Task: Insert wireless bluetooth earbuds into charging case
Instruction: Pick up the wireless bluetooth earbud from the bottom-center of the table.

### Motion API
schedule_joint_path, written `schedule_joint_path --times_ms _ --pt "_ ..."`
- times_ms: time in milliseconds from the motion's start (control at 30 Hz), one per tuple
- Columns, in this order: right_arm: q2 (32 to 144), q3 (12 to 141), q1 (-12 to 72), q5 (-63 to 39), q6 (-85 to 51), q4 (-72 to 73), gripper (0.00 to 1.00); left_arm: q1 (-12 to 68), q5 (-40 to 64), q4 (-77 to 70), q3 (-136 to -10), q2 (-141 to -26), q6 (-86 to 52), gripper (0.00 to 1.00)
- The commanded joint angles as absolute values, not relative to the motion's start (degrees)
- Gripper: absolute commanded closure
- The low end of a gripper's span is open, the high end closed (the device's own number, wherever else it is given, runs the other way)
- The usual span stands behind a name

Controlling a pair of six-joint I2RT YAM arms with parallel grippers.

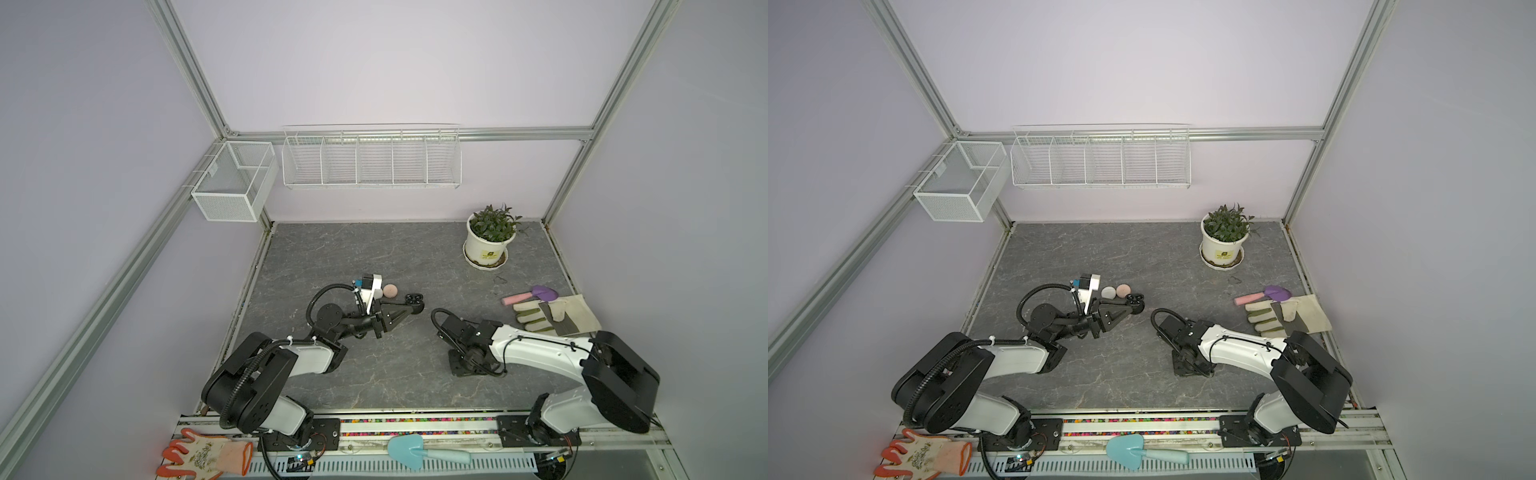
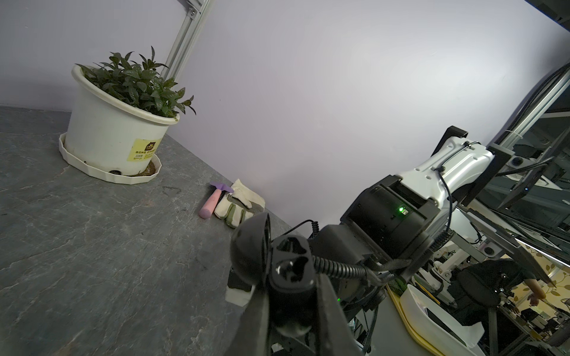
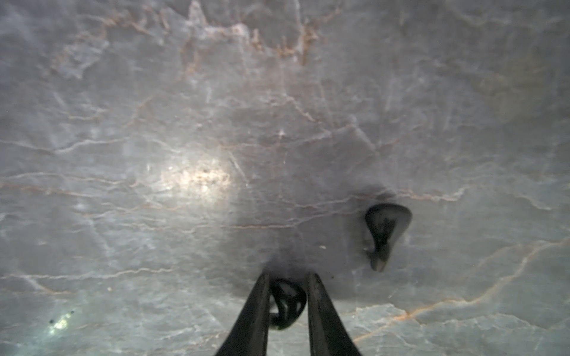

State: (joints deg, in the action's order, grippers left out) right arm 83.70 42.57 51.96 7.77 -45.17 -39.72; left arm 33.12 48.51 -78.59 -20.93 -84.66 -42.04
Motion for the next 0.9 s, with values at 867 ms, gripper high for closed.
schedule_joint_path --times_ms 867 --pt "84.37 44.65 52.34 10.74 -41.38 -39.80 0.85 32.94 49.48 -81.05 -22.81 -86.03 -43.59 1.00"
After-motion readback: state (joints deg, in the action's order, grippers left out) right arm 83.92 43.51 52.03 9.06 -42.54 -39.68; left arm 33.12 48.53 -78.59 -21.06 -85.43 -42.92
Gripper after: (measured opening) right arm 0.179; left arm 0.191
